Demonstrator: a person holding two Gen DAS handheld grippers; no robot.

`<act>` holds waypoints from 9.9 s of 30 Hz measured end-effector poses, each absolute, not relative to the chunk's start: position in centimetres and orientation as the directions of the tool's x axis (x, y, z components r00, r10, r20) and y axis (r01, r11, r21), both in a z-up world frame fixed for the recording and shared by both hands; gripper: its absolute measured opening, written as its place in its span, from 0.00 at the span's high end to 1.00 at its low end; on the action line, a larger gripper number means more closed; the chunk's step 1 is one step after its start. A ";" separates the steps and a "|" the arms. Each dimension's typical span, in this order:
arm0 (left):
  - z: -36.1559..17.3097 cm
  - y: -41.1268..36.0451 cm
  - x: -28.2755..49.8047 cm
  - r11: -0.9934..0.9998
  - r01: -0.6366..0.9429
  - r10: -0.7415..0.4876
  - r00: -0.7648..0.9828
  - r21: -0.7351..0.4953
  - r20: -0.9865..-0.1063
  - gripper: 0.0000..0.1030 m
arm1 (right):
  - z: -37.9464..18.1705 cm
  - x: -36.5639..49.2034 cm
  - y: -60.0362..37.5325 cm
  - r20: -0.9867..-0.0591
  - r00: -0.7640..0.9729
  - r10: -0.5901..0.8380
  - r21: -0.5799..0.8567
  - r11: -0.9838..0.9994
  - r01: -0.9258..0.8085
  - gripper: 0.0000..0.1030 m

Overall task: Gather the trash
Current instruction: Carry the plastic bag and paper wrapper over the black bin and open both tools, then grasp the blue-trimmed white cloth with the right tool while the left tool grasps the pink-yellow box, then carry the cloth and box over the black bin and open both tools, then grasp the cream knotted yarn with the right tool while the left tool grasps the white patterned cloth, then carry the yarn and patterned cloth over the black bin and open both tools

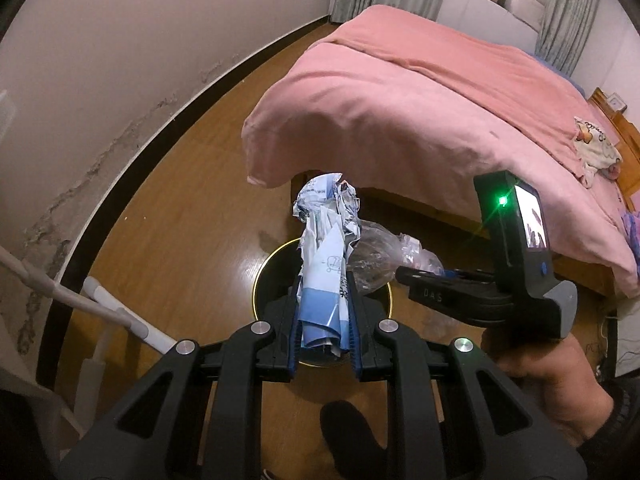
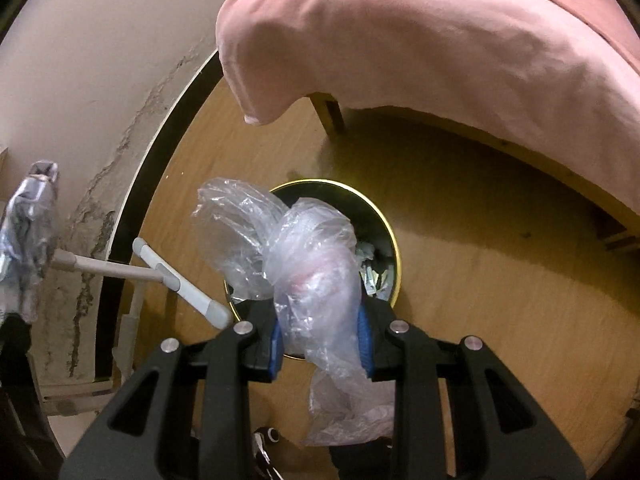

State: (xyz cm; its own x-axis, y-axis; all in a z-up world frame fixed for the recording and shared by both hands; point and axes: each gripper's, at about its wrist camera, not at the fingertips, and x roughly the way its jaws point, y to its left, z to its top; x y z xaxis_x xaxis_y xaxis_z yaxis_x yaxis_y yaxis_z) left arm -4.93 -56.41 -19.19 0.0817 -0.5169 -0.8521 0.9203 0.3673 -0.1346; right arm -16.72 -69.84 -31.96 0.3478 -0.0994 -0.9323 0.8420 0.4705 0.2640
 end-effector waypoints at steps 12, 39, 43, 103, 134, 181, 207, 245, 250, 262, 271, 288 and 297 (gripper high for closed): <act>-21.4 -56.8 -3.2 0.380 0.912 -0.491 0.055 -0.157 -0.869 0.83 | -31.7 -15.6 -70.2 -0.921 0.377 -0.093 0.297 0.457 0.839 0.43; -21.7 -60.5 -4.8 0.349 0.922 -0.469 0.017 -0.168 -0.883 0.44 | -29.9 -20.1 -71.9 -0.908 0.366 -0.205 0.295 0.305 0.905 0.40; -18.8 -58.7 -4.6 0.355 0.922 -0.498 0.048 -0.154 -0.866 0.34 | -28.9 -19.7 -71.3 -0.901 0.364 -0.238 0.276 0.332 0.902 0.40; -4.9 -10.4 21.5 0.861 0.501 -0.297 0.639 0.091 -0.709 0.12 | -3.8 10.6 -28.9 -0.685 0.673 0.278 0.275 0.955 -0.114 0.81; -1.4 -14.2 13.4 0.862 0.497 -0.271 0.616 0.097 -0.740 0.84 | -4.2 -1.8 -42.8 -0.655 0.745 0.124 0.332 0.934 0.136 0.81; -27.9 -61.4 -4.1 0.275 0.939 -0.464 -0.058 -0.206 -0.884 0.71 | -30.1 -18.7 -69.7 -0.900 0.429 -0.074 0.330 0.525 0.784 0.81; -18.5 -54.8 -2.9 0.297 0.939 -0.568 0.028 -0.174 -0.823 0.32 | -26.4 -15.1 -68.3 -0.878 0.466 -0.114 0.335 0.548 0.766 0.52; -2.8 -7.7 17.5 0.960 0.279 -0.186 0.622 -0.006 -0.760 0.08 | -6.9 25.3 -29.1 -0.772 0.605 0.196 0.098 0.977 -0.191 0.35; -2.6 -9.3 20.2 0.958 0.286 -0.178 0.637 0.015 -0.750 0.08 | -7.7 26.7 -28.7 -0.776 0.592 0.218 0.097 0.969 -0.229 0.63; -3.8 -18.3 26.7 0.941 0.331 -0.167 0.643 0.073 -0.748 0.08 | -4.9 19.0 -34.7 -0.718 0.656 0.233 0.149 0.972 -0.181 0.70; -6.1 -19.9 30.6 0.965 0.256 -0.112 0.577 0.048 -0.809 0.11 | -4.6 10.8 -39.4 -0.728 0.663 0.178 0.181 0.981 -0.064 0.69; -2.5 -39.2 10.3 0.669 0.741 -0.507 0.399 -0.056 -0.764 0.77 | -8.1 -9.4 -57.0 -0.723 0.675 -0.144 0.265 0.845 0.465 0.69; -5.6 -50.5 -4.7 0.338 0.936 -0.656 0.156 -0.103 -0.739 0.77 | -15.6 -18.6 -65.3 -0.801 0.548 -0.243 0.277 0.661 0.697 0.69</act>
